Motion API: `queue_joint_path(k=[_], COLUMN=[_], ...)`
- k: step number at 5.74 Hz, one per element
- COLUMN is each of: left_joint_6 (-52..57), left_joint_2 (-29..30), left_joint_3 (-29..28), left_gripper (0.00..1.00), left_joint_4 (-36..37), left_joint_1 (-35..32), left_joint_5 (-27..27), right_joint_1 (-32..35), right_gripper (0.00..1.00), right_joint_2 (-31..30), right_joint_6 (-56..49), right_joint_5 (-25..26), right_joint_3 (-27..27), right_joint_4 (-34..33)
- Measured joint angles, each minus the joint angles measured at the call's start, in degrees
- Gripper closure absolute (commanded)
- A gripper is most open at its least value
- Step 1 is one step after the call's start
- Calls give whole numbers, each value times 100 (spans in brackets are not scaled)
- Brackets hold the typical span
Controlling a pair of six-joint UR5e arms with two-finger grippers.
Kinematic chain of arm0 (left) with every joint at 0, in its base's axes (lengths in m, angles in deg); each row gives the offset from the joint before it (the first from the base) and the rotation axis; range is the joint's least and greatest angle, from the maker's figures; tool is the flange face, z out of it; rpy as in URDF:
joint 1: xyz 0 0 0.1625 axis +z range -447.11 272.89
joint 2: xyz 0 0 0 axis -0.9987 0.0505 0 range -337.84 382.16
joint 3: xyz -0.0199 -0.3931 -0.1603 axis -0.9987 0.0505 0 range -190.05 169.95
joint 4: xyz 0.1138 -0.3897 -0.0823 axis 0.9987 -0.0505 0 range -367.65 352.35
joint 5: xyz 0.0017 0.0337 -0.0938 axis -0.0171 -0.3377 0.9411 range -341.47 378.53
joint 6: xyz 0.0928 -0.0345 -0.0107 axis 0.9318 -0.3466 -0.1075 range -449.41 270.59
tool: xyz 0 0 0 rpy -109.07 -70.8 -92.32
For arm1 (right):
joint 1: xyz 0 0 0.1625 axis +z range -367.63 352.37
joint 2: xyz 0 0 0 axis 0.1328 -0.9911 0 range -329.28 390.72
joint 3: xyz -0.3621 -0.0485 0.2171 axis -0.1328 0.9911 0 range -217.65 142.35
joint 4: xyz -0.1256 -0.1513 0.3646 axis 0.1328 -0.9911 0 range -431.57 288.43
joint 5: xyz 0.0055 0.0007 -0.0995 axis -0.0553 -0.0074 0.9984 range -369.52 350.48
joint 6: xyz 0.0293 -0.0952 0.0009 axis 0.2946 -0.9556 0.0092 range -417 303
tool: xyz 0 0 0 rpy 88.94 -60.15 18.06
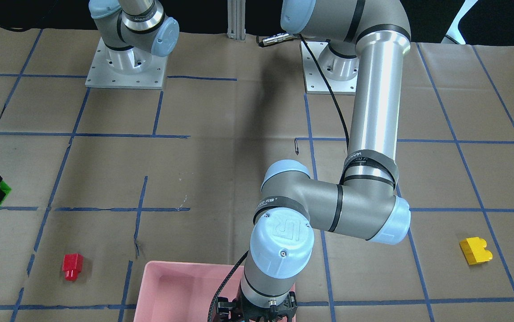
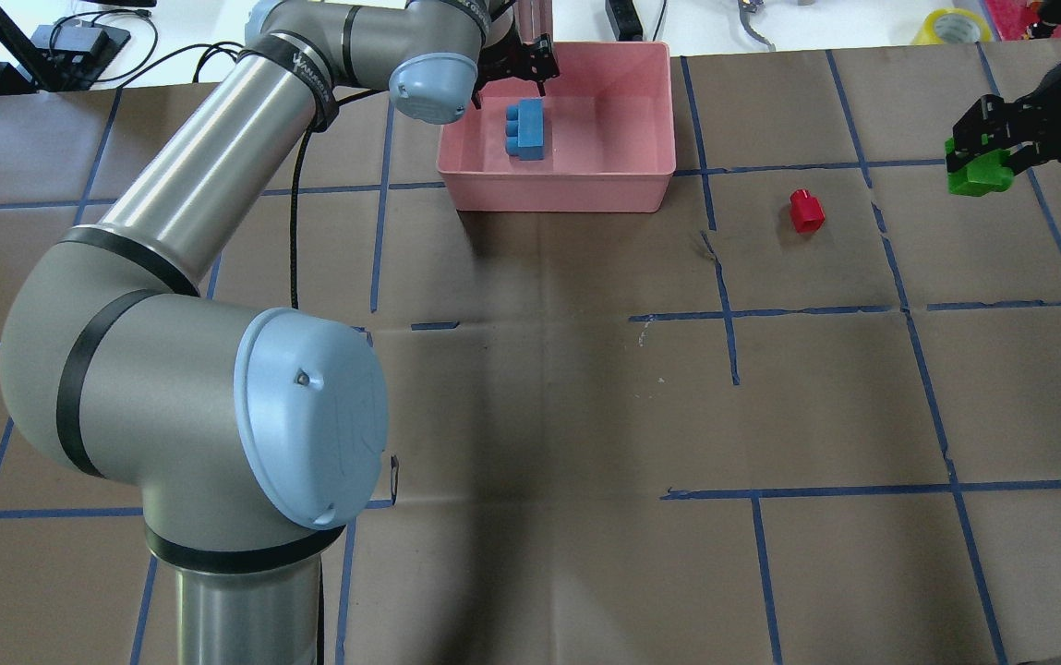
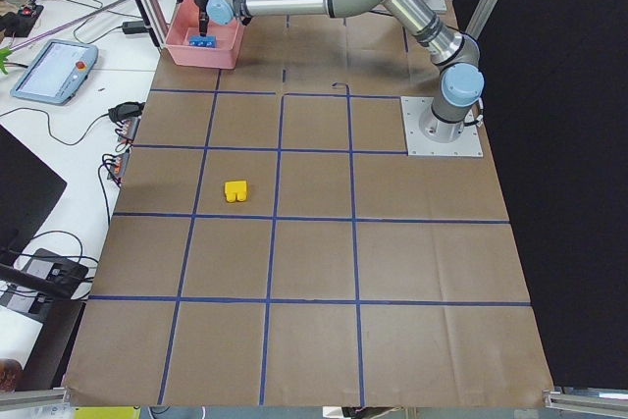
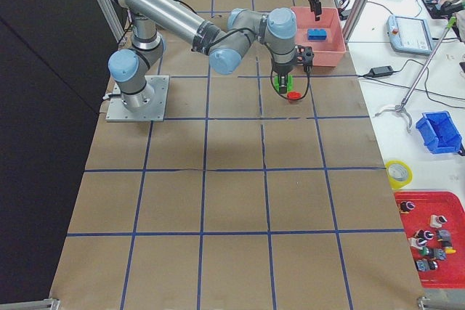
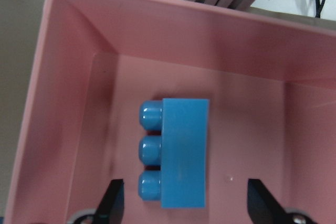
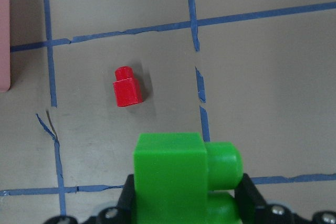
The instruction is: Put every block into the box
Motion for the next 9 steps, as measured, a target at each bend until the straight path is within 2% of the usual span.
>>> queue_joint_path(k=[2,4,5,7,9], left_joint_6=[210,1016,1473,2672,3515], left_joint_2=[-737,-1303,-1415,-1331,-869], left_joint_3=[23,83,192,338,350], left_gripper=[1,1,1,1,1], left_joint_4=[-1019,-2132,-2376,-2370,-2151], left_joint_1=[315,1399,1997,3021,3817], left_joint_5=[16,29,15,4,24], right_joint_1=[338,1208,1675,2574,3091], right_gripper=[51,51,51,52,52], right_joint_2=[9,94,211,1001,1997], right_joint_6=[597,1888,2702,4197,4909], right_joint_5=[-27,-39,-63,-104,-105], right_joint_3=[415,754,900,1724,2601], right_joint_4=[334,366,294,35,-97])
